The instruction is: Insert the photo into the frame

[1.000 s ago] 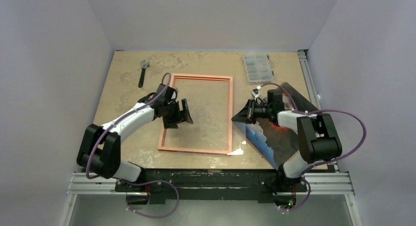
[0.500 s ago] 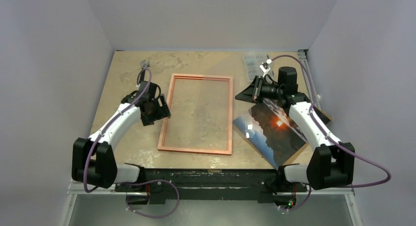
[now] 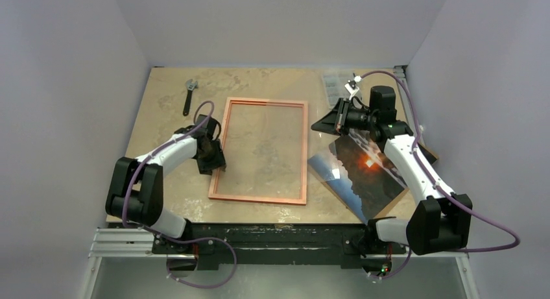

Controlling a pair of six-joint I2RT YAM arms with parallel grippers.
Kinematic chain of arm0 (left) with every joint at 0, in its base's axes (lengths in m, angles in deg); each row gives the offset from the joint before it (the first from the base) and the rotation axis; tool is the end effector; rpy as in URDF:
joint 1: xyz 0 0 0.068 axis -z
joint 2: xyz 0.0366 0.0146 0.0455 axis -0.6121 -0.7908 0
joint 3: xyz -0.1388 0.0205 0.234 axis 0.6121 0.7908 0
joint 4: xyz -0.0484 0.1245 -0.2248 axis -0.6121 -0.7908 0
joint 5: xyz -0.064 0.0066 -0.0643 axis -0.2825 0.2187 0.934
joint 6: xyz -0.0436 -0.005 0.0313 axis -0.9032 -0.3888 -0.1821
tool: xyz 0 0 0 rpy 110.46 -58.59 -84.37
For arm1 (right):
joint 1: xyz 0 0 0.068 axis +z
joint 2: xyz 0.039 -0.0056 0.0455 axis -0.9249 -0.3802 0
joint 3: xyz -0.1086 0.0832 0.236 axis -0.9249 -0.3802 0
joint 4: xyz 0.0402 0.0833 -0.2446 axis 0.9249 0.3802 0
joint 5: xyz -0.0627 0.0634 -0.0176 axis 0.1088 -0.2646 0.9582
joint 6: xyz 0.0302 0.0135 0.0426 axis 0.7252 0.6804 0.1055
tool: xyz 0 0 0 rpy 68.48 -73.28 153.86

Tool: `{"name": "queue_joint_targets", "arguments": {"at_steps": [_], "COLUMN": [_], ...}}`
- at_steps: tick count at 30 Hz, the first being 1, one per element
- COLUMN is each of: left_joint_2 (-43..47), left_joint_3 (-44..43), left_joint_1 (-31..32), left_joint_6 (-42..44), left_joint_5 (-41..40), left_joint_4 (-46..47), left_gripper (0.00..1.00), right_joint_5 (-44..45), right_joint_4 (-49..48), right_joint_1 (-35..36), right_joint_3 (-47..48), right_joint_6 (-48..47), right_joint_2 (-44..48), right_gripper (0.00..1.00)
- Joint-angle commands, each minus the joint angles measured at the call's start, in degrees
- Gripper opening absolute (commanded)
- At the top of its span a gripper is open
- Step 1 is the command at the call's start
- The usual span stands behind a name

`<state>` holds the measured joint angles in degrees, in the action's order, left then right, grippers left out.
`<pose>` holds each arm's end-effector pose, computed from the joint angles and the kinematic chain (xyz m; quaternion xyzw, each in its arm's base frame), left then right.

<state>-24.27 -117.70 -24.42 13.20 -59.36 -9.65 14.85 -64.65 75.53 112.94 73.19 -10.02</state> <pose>0.2568 -0.0607 0.1702 -0.1847 0.9744 -0.0521 0.1170 0.2734 0.0668 0.3147 0.0081 0.8027 0.5429 0.2468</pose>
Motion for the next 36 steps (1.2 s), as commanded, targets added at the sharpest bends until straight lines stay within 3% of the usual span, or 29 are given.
{"name": "queue_joint_targets", "arguments": {"at_steps": [1, 9, 11, 15, 20, 29, 36], "left_joint_2": [-0.6, -0.3, 0.0, 3.4, 10.9, 13.1, 13.7], "left_joint_3": [-1.2, -1.2, -1.4, -2.2, -2.9, -6.0, 0.0], "left_joint_1": [3.2, 6.3, 6.3, 6.2, 5.1, -3.7, -11.5], "left_joint_6": [0.6, -1.2, -1.3, -1.3, -1.8, -2.1, -2.4], "left_joint_5": [-0.6, -3.0, -3.6, -3.4, 1.0, 11.8, 17.1], "left_joint_4": [0.6, -1.2, -2.1, -3.6, -3.1, -1.8, 2.7], "left_gripper": [0.46, 0.31, 0.38, 0.61, 0.74, 0.70, 0.61], "right_joint_5": [-1.5, -0.9, -0.4, 0.3, 1.0, 5.7, 15.2], "right_joint_4": [-1.2, -0.9, -0.5, -0.6, -1.6, -9.3, -13.7], "right_joint_1": [0.1, 0.1, 0.1, 0.2, 0.7, 7.3, 14.4], "right_joint_3": [3.2, 3.1, 3.0, 3.1, 3.2, 4.0, 4.5], "right_joint_6": [1.4, 0.9, 0.5, 0.0, -0.1, 4.1, 6.8], "right_joint_2": [1.2, 1.0, 0.8, 0.4, -0.6, -4.7, -7.1], "right_gripper": [0.00, 0.00, 0.00, 0.00, 0.00, 0.00, 0.00]}}
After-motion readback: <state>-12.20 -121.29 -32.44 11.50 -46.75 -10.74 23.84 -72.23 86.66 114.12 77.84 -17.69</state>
